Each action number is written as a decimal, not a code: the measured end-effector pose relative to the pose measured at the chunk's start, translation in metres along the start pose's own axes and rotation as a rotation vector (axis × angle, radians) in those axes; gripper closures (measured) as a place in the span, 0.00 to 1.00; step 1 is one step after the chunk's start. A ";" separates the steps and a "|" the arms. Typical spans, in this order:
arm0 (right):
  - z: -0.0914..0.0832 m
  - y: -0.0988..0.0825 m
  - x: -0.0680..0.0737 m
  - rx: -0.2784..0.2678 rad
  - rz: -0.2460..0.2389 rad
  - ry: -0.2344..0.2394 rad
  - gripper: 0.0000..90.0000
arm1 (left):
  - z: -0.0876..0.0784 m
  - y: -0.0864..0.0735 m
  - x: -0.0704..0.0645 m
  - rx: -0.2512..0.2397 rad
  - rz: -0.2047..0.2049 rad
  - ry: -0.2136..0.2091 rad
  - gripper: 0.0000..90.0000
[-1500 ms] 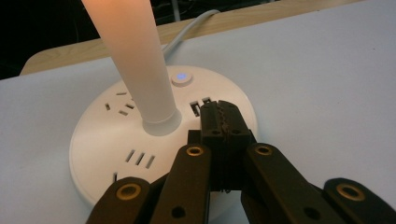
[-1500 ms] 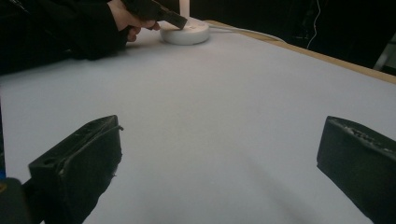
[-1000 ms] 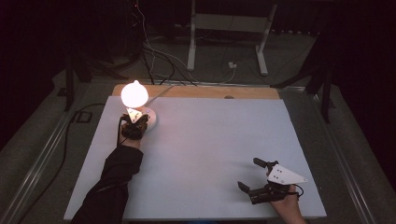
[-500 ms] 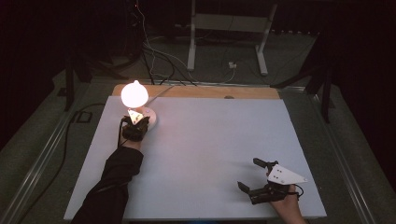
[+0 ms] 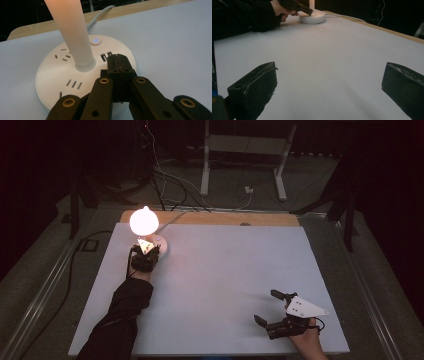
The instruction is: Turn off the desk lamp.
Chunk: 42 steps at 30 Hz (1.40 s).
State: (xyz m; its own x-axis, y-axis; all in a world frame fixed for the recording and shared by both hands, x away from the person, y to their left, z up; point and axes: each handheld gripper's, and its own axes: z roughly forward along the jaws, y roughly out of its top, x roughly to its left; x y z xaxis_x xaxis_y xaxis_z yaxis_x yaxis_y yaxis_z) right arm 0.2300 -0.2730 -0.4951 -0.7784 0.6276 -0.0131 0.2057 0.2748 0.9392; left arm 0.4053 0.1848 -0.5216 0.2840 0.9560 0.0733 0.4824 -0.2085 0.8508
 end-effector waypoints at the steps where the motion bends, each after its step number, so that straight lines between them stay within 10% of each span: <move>1: 0.000 0.000 0.000 0.000 0.001 0.000 0.00 | 0.000 0.000 0.000 0.000 0.000 0.000 1.00; 42: -0.001 0.001 0.000 -0.004 -0.003 -0.003 0.00 | -0.014 0.015 0.001 -0.044 0.004 -0.001 1.00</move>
State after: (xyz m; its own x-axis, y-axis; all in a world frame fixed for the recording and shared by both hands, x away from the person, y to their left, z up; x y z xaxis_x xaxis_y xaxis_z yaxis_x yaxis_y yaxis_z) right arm 0.2295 -0.2735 -0.4943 -0.7771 0.6292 -0.0166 0.2013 0.2735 0.9406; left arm 0.4011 0.1851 -0.5011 0.2870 0.9549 0.0759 0.4443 -0.2029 0.8726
